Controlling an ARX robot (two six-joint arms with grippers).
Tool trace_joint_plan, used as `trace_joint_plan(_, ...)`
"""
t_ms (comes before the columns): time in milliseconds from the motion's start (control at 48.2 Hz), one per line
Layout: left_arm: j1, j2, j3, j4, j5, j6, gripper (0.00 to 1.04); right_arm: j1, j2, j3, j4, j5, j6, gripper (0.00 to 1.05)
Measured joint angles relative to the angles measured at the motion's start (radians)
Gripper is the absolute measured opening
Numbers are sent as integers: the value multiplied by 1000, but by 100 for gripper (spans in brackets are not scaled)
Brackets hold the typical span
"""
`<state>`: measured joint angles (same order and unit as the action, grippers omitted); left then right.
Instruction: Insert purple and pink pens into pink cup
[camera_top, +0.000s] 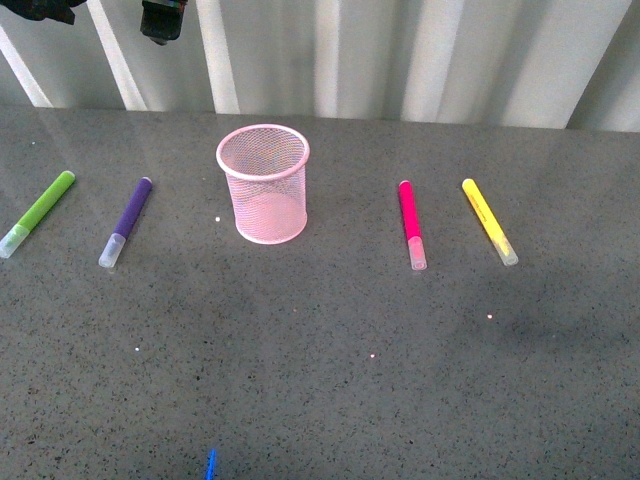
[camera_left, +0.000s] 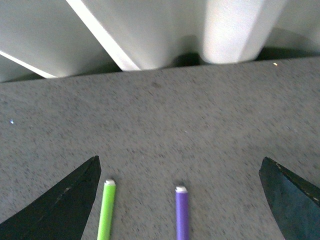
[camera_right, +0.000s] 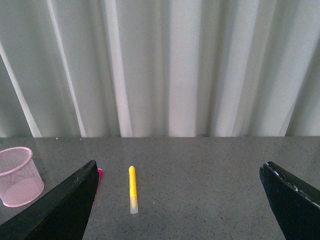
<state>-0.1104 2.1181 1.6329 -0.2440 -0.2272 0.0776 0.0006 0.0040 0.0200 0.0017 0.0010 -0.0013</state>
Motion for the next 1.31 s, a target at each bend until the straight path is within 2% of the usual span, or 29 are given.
trace_joint_plan(124, 28, 94, 136, -76, -20, -3, 98, 0, 0, 0, 0, 0, 0, 98)
trace_joint_plan(207, 51, 109, 143, -100, -20, -14, 98, 0, 0, 0, 0, 0, 0, 98)
trace_joint_plan(456, 120, 44, -54, -130, 54, -60, 98, 0, 0, 0, 0, 0, 0, 98)
trace_joint_plan(581, 128, 35, -101, -130, 82, -98, 98, 0, 0, 0, 0, 0, 0, 98)
trace_joint_plan(851, 89, 62, -135, -102, 105, -127, 98, 0, 0, 0, 0, 0, 0, 98)
trace_joint_plan(1079, 23, 164, -68, -103, 98, -112, 98, 0, 0, 0, 0, 0, 0, 98)
trace_joint_plan(1307, 2, 234, -23, -103, 83, -91, 98, 0, 0, 0, 0, 0, 0, 98)
